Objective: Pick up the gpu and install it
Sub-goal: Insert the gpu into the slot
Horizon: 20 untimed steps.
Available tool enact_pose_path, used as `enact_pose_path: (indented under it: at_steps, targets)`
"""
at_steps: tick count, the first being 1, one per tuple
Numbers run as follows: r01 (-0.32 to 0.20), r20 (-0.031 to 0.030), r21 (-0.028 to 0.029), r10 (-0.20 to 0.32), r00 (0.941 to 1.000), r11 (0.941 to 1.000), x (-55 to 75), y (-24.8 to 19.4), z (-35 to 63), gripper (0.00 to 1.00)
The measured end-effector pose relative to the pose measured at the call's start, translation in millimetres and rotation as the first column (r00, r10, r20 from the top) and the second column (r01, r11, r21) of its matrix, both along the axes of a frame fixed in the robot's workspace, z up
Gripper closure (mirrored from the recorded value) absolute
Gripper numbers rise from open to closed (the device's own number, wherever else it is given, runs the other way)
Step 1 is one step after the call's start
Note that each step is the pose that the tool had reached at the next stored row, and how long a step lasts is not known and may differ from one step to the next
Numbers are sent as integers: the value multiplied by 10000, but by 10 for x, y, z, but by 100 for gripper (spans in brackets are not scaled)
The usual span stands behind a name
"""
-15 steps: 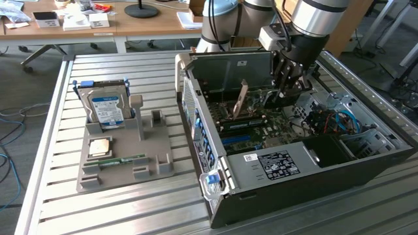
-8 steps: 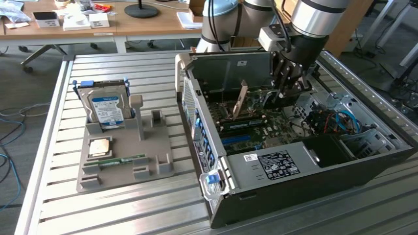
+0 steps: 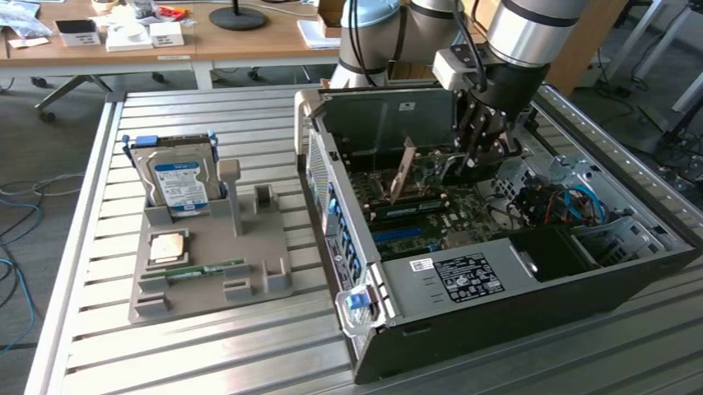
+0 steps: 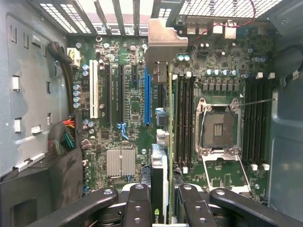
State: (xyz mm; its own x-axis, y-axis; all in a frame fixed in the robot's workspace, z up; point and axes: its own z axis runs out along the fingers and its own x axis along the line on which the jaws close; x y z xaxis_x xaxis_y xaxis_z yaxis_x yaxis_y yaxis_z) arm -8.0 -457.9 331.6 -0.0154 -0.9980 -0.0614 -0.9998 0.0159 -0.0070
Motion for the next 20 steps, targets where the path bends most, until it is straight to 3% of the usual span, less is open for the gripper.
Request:
enact_pose_path:
  at_steps: [7,20]
  targets:
    - [0,1,2,0,10000,10000,-6,0,-5,73]
    - [-2,1,3,2,10000,10000,-156,-3,-27,73]
